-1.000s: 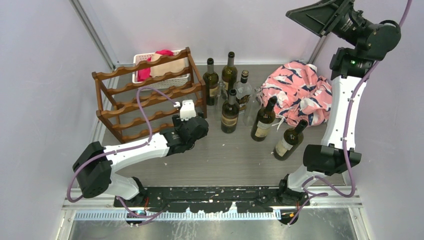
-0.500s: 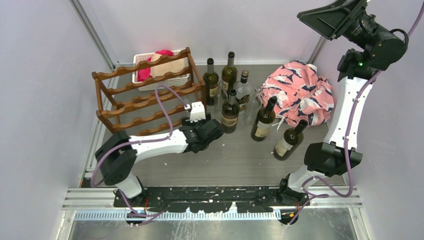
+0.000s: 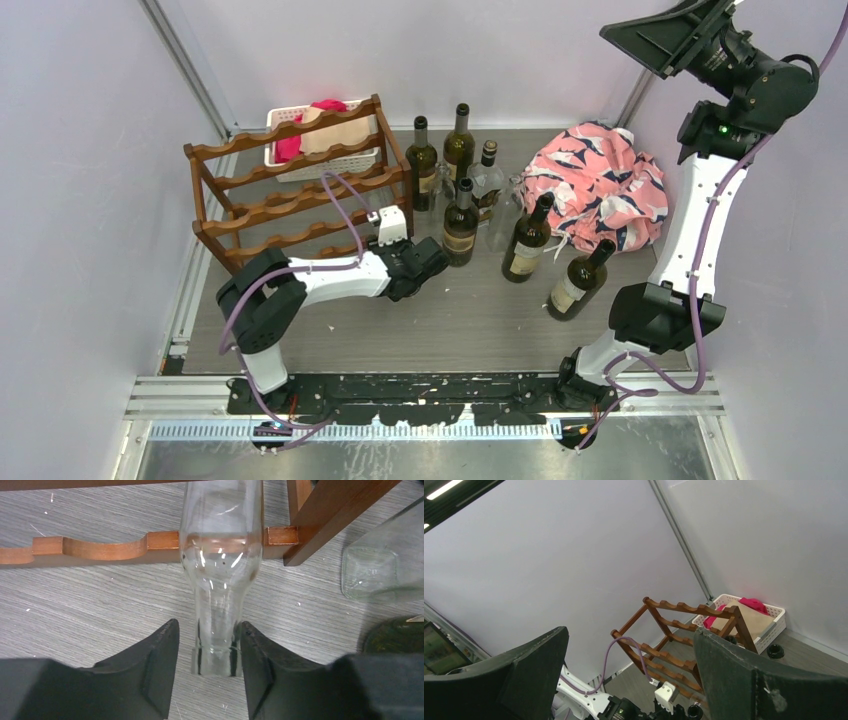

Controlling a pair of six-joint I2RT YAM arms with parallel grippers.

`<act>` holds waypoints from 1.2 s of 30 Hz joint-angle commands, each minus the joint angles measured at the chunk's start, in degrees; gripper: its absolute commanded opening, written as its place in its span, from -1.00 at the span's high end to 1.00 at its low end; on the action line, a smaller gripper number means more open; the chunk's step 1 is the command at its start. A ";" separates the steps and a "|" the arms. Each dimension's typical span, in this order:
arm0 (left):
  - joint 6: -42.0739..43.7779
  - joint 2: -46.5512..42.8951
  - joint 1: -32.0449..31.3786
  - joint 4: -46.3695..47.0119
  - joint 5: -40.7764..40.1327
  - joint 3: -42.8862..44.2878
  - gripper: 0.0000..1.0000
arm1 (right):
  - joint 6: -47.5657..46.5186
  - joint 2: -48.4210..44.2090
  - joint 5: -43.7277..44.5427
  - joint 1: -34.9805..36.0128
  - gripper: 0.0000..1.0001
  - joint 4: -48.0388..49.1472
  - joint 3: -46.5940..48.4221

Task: Put the wine bottle on the wine rack
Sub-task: Adjust the wine bottle in the wine rack.

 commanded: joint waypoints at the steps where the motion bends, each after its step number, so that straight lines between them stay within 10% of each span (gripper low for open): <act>1: -1.42 0.55 0.16 1.69 -5.20 1.47 0.10 | -2.46 -2.46 1.11 0.00 -1.00 -0.88 0.04; 8: -0.75 1.76 0.15 1.01 -5.89 1.94 0.37 | -3.21 -2.65 1.18 0.00 -1.00 -1.63 -0.04; 13: -0.97 2.68 0.16 0.85 -5.72 2.08 0.99 | -3.53 -2.65 1.20 -0.08 -1.00 -1.90 -0.08; 36: -0.51 6.83 1.59 10.20 -10.46 -0.16 1.00 | -3.93 -1.65 0.87 -0.83 -1.00 -2.39 0.29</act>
